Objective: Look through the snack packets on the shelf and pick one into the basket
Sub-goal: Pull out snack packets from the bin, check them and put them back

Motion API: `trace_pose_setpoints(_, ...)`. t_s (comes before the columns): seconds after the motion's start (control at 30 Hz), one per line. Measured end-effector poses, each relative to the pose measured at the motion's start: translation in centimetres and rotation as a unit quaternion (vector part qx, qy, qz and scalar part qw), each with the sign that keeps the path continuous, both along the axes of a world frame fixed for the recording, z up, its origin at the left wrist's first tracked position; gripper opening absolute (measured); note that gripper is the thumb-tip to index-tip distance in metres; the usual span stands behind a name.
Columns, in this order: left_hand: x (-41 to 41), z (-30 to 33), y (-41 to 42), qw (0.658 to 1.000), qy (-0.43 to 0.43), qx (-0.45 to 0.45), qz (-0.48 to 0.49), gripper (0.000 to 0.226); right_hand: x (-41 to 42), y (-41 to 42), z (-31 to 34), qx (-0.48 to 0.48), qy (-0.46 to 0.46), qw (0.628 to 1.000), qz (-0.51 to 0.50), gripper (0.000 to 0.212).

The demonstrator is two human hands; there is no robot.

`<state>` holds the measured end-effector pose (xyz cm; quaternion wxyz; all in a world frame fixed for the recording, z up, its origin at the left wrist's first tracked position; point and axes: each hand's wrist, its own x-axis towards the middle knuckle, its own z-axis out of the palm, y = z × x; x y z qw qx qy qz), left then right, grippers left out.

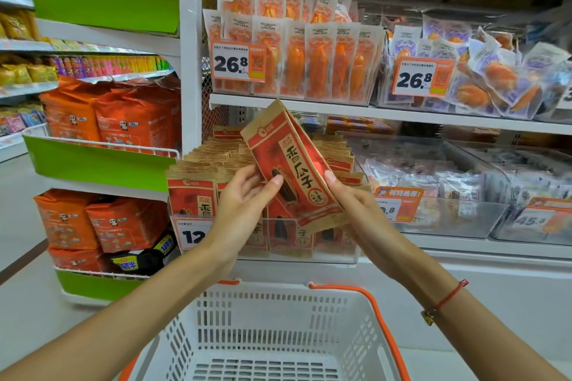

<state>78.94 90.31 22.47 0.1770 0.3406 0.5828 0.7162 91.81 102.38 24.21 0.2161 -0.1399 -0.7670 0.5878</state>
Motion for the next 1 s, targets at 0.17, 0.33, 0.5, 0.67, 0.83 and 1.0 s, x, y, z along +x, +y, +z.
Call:
trace_pose_setpoints(0.17, 0.3, 0.6, 0.3, 1.0, 0.021, 0.014, 0.001, 0.053, 0.5, 0.1, 1.0, 0.051, 0.07, 0.996, -0.006, 0.038)
trace_pose_setpoints(0.33, 0.1, 3.1, 1.6, 0.999, 0.046, 0.023, 0.009, 0.043, 0.5, 1.3, 2.9, 0.094, 0.106, 0.99, -0.006, 0.028)
trace_pose_setpoints(0.5, -1.6, 6.5, 4.6, 0.996, 0.092, -0.006, -0.003, 0.032, 0.0, 4.9, 6.5, 0.099, 0.161, 0.98, -0.057, 0.034)
trace_pose_setpoints(0.67, -3.4, 8.2, 8.0, 0.992, 0.124, -0.016, -0.008, 0.036, -0.8, 8.6, 7.7, 0.136, 0.127, 0.98, -0.065, 0.034)
trace_pose_setpoints(0.83, -5.6, 7.7, 9.3, 0.983, 0.17, -0.066, 0.001, 0.018, -1.7, 11.8, 5.9, 0.129, 0.085, 0.986, -0.064, 0.033)
trace_pose_setpoints(1.0, -7.4, 6.3, 9.8, 0.967, 0.23, -0.11, -0.007, 0.019, -2.5, 13.9, 3.1, 0.205, 0.03, 0.976, -0.07, 0.031)
